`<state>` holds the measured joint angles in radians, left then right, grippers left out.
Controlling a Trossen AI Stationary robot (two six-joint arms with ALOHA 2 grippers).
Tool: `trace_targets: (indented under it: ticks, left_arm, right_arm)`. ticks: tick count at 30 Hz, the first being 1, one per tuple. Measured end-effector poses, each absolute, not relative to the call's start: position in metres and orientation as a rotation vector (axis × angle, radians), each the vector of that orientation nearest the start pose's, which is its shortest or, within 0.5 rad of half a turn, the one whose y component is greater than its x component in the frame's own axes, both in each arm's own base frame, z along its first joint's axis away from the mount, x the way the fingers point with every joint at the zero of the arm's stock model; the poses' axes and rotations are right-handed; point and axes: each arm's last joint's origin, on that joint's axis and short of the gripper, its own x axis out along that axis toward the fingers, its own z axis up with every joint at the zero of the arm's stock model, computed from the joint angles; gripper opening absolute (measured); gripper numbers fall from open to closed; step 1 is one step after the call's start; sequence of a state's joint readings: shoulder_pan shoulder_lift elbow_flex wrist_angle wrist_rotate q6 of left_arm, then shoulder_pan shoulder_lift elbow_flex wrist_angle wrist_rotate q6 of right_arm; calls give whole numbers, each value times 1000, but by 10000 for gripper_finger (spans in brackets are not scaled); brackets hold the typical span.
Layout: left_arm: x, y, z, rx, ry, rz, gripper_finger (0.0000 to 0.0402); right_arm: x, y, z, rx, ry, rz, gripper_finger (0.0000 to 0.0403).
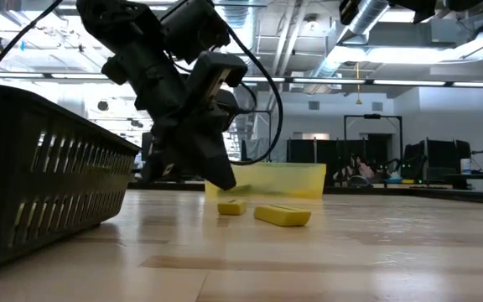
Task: Pick & Place School Supplies
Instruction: Put the yellow eraser into the left black bin
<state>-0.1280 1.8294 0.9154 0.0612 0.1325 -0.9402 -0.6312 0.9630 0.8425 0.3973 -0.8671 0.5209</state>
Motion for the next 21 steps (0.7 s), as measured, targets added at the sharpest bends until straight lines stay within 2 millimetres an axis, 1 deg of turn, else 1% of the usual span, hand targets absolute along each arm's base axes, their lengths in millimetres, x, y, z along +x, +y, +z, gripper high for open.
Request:
trace_targets:
  ticks: [7, 13, 21]
  left_arm:
    - [345, -48, 125, -878, 917, 177, 0]
    - [347, -50, 117, -884, 924, 176, 0]
    - [347, -50, 116, -884, 931, 172, 0]
  right_arm:
    - [177, -102, 374, 324, -136, 279, 52]
    - [177, -102, 374, 324, -136, 279, 52]
    - [177, -102, 374, 326, -134, 279, 52]
